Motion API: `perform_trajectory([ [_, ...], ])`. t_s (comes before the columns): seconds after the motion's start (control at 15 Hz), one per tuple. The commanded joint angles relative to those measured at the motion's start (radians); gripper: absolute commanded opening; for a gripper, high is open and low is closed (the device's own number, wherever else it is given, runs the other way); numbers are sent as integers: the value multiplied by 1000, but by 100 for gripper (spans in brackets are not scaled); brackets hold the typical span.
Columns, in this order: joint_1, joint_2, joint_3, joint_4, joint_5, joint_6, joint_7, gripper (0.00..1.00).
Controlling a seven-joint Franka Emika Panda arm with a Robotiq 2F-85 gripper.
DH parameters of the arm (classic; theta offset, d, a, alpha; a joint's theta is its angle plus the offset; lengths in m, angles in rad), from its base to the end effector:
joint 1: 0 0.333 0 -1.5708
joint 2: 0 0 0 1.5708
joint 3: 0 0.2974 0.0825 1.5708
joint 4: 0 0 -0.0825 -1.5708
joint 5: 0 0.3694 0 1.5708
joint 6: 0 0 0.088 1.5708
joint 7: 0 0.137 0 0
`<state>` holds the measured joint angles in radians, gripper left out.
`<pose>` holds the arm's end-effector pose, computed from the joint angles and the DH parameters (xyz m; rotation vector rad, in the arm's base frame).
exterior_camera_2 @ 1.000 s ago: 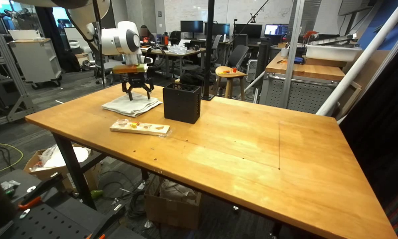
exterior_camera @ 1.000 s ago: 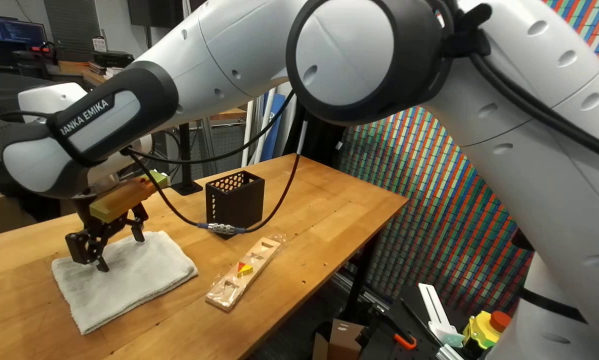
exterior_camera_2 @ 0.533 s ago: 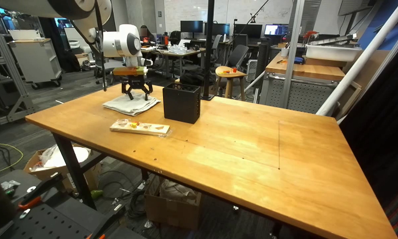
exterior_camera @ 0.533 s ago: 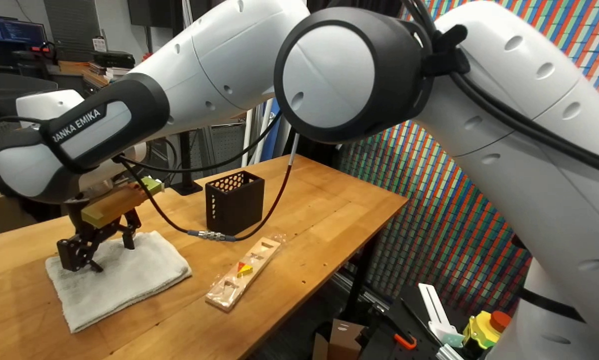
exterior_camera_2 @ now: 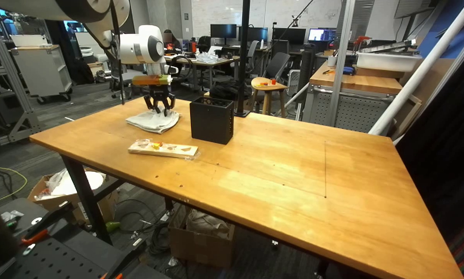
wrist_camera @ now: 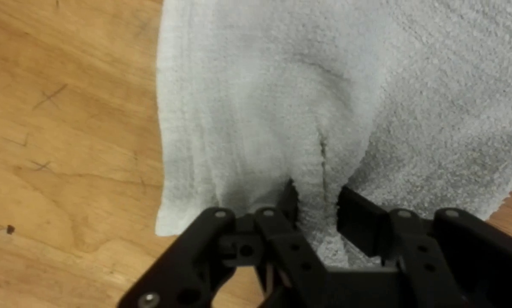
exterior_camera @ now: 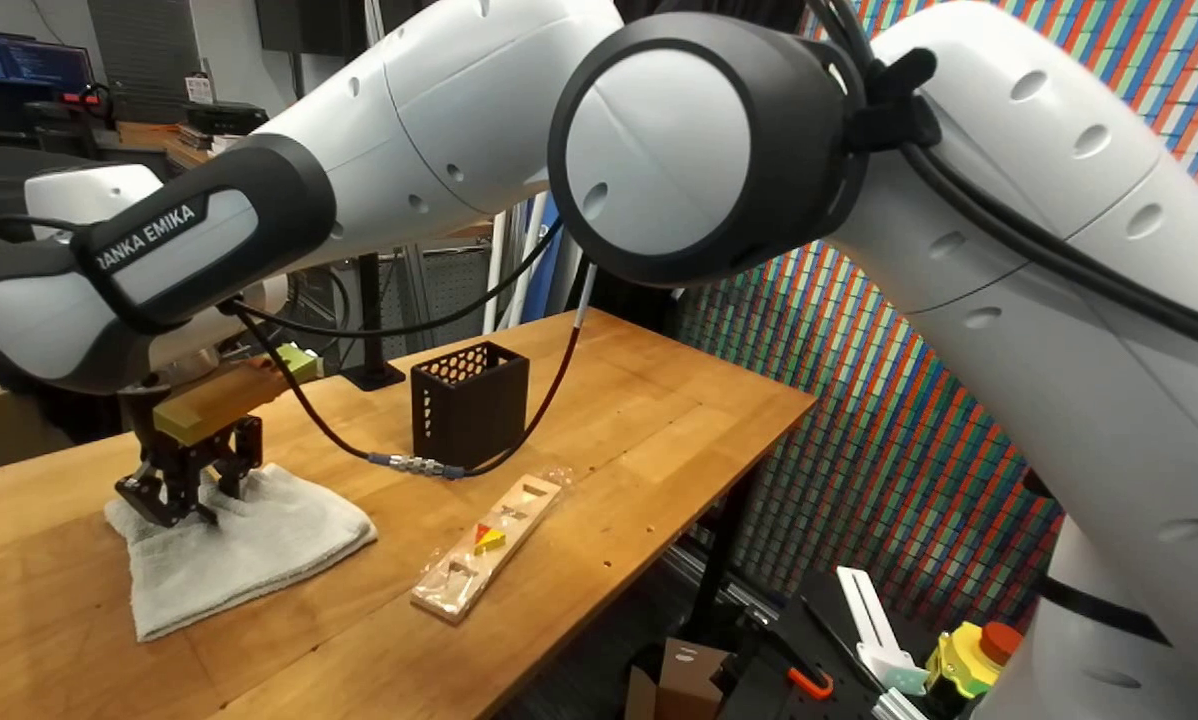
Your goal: Pick the cloth and shove it in the black box
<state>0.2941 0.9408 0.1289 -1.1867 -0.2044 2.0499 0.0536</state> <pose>0.6757 0.2621 0.1764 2.9866 0.6385 -0.0777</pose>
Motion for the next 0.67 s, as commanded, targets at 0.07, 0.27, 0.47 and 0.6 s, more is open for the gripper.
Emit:
perform_trajectory([
  [0.07, 9, -24, -13, -13, 20, -9, -13, 9],
  [0.27, 11, -51, -17, -32, 15, -20, -10, 10],
  [0.47, 1, -104, -3, -66, -10, -46, 1, 10],
  [0.6, 3, -152, -5, -88, -15, -78, 4, 10],
])
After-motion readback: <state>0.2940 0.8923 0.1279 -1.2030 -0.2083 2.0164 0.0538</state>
